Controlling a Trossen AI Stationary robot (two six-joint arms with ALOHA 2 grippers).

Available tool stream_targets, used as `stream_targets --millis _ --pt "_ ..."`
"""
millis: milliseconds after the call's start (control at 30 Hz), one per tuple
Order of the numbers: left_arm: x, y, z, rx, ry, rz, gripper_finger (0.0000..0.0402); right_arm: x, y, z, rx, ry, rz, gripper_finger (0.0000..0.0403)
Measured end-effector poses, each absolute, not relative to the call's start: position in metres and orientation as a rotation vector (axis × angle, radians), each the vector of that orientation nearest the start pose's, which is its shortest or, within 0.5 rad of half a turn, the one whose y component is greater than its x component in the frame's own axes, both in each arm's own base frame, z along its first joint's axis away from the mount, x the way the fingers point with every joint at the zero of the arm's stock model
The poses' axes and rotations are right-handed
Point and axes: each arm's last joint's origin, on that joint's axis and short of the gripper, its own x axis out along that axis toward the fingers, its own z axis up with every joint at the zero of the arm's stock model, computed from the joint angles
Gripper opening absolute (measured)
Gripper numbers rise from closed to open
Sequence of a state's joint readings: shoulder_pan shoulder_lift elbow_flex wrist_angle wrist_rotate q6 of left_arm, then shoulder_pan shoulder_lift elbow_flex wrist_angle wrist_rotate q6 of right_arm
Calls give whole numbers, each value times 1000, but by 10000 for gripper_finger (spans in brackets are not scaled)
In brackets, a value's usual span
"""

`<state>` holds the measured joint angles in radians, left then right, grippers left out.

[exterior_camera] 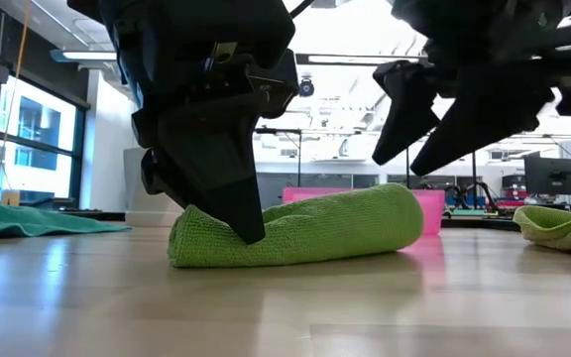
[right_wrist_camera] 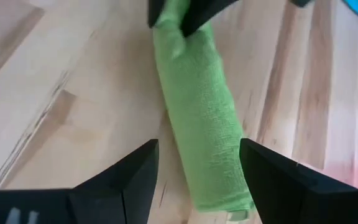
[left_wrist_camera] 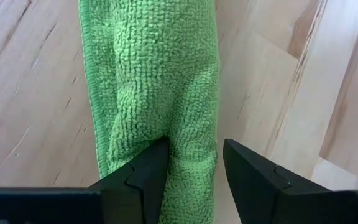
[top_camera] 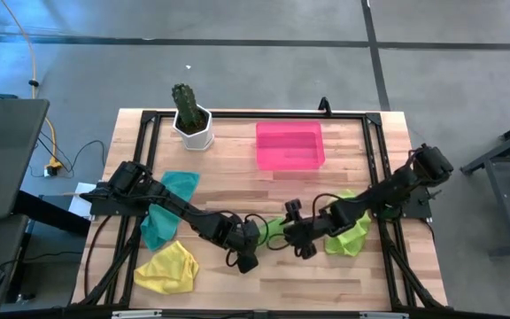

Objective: Roll microfiber towels into tight, uniform cylinder then place into a basket
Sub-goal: Put the green microfiber cloth into the pink bin

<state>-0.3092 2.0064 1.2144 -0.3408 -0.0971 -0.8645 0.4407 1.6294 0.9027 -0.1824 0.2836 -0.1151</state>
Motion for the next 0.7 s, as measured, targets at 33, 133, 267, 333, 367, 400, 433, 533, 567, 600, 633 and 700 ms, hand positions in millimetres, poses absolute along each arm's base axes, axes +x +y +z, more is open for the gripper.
stream_targets --millis 33,133,267,333,367,400,433,533,567,600,633,700 --pt "370 -115 123 -541 1100 297 149 290 128 172 -450 848 207 218" --pt "370 -115 123 -541 1100 298 149 293 128 165 -478 862 215 218" --pt "370 -115 123 -540 1100 298 149 297 124 154 -501 901 211 218" --pt "370 -115 123 -539 1100 297 149 300 122 149 -516 911 212 218" --pt "370 -115 123 -539 1100 297 149 301 121 147 -521 914 211 218" --pt "370 -115 123 -539 1100 297 149 302 120 144 -524 917 209 218" --pt "370 -115 123 -539 1100 297 149 303 119 142 -523 920 206 218" --pt "370 -115 123 -539 1099 297 149 305 116 135 -514 948 214 218" --pt "370 -115 123 -539 1099 297 149 305 116 133 -507 957 222 218" --pt "370 -115 123 -538 1099 298 149 306 116 131 -496 963 231 218" --pt "370 -115 123 -539 1099 297 149 305 117 129 -490 972 237 218" --pt "370 -115 123 -537 1098 298 149 306 117 126 -486 983 232 218"
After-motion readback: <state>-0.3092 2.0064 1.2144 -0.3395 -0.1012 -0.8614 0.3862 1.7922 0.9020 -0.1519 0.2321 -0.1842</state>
